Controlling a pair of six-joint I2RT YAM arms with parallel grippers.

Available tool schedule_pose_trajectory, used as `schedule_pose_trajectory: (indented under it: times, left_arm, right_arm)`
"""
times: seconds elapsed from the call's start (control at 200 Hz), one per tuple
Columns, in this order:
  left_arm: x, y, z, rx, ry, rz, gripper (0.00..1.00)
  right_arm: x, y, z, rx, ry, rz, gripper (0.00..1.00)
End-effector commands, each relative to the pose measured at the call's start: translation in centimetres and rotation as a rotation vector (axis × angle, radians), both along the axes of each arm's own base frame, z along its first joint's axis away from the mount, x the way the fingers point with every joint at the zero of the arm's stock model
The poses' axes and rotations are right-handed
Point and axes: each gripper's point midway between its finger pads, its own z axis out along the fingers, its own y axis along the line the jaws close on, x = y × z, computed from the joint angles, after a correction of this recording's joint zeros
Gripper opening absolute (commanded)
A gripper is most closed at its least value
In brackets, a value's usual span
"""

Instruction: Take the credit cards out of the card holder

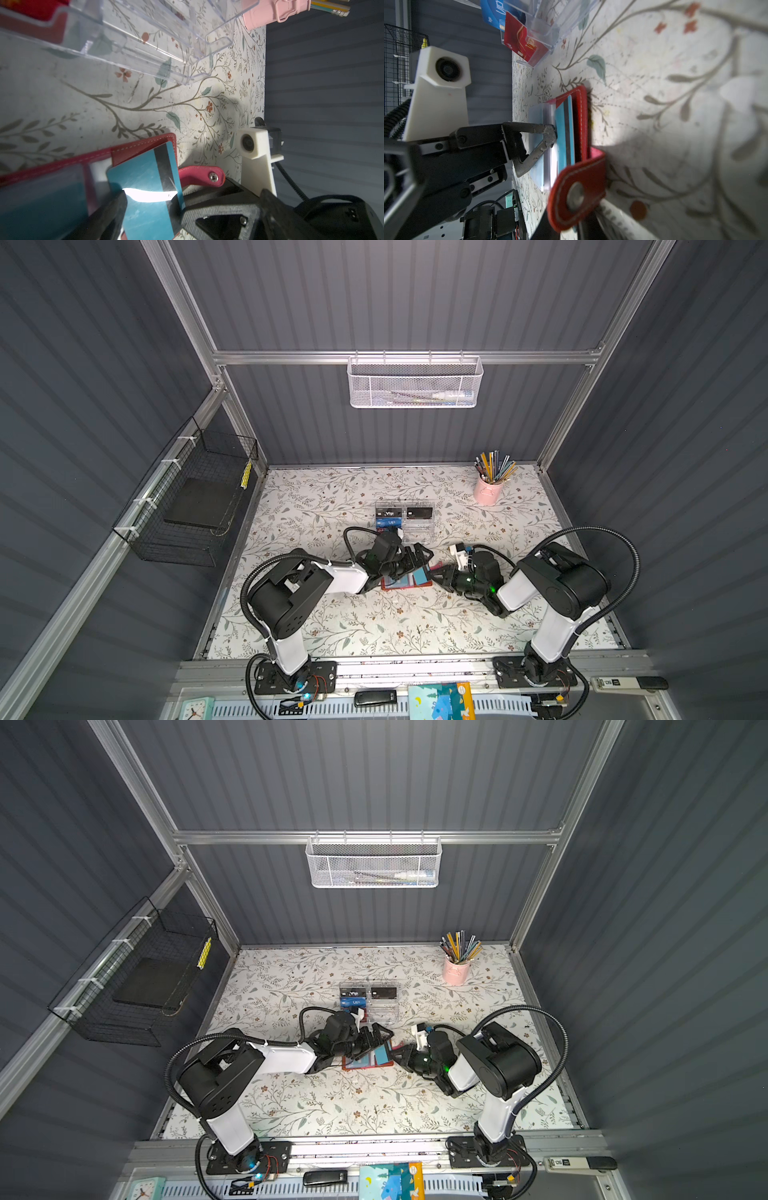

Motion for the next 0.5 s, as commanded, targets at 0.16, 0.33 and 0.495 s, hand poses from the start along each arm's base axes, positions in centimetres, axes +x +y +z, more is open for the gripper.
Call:
schedule_pose_trajectory:
  times: [0.16,0.33,0.495]
  left_arm:
    - [-1.5,1.6,-3.4,0.087,0.094,0.012,1.0]
    - [-0.8,0.9,-1.0,0.073,0.044,-0.01,1.0]
    - [0.4,0.3,3.2,0.093,-0.035,-0.026,1.0]
  right_arm:
    - [0.2,0.5,0.9,0.044,-0.02,0.01,0.08]
    - [0.2,0.3,1.5,0.046,-0.027,0.004,0.01]
    - [0.2,0.0,2.2,0.021,-0.038,-0.007,0.0]
